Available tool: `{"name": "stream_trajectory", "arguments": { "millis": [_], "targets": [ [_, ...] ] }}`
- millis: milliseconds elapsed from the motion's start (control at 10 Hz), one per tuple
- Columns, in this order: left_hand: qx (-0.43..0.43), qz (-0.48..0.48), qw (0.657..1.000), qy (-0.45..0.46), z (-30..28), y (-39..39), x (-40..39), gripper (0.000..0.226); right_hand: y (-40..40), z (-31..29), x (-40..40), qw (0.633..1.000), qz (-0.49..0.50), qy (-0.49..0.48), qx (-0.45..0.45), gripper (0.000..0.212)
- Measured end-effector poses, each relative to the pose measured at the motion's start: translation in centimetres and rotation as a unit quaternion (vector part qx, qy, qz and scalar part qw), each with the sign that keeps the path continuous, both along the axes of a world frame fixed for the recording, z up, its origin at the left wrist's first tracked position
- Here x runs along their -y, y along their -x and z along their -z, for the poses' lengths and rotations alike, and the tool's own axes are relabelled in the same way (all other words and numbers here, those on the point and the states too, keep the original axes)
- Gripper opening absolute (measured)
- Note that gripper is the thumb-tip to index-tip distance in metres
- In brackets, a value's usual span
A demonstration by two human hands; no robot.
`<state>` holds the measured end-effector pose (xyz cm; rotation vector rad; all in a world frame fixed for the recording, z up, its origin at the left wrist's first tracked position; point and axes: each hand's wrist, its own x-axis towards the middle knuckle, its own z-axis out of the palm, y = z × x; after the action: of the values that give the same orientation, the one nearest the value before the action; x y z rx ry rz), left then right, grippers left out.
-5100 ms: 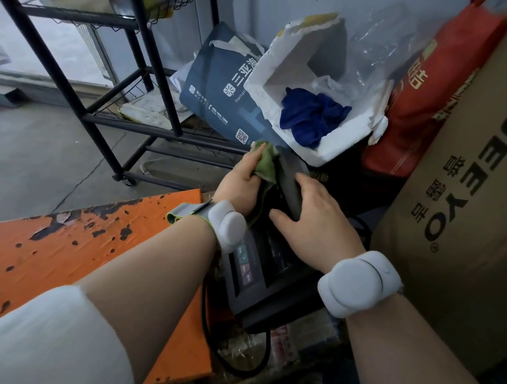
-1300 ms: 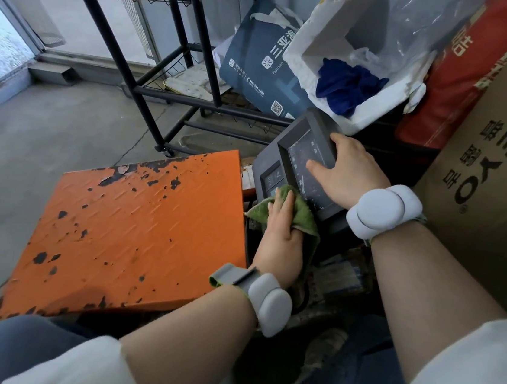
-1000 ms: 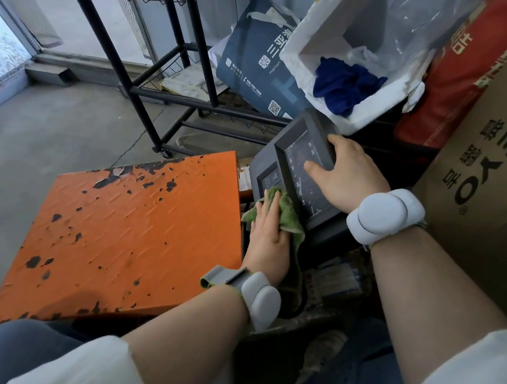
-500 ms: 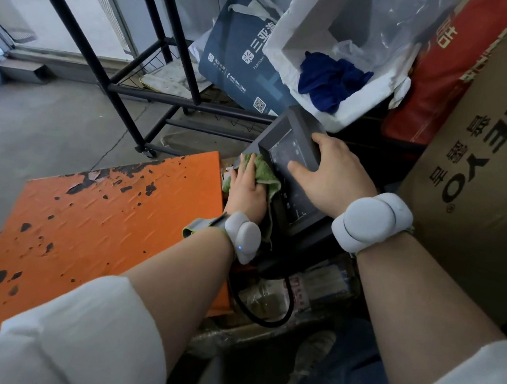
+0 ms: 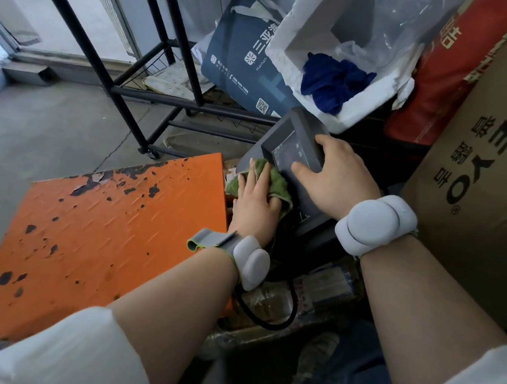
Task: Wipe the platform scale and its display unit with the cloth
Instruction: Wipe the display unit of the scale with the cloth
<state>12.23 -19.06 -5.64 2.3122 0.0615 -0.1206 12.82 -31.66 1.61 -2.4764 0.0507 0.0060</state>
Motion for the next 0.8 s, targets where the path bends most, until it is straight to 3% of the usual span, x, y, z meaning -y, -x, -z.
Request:
{"name": "stream_trajectory", "arguments": {
  "millis": [200,500,800],
  "targets": [
    [-0.012,0.002,0.997,-0.07,-0.8,-3.1,-0.7,0.067,0.1,-0.1,0.1,1.0,-0.002,-0.004,-0.002,0.066],
    [-0.056,-0.059,0.993,-0.081,-1.4,-8.6,-0.8,0.066,0.0,0.2,0.2,1.0,-0.003,-0.01,0.007,0.065],
    [-0.058,-0.041,0.994,-0.083,-1.7,-10.5,-1.3,0.061,-0.2,0.1,0.3,1.0,0.0,-0.017,-0.003,0.064]
  ]
}}
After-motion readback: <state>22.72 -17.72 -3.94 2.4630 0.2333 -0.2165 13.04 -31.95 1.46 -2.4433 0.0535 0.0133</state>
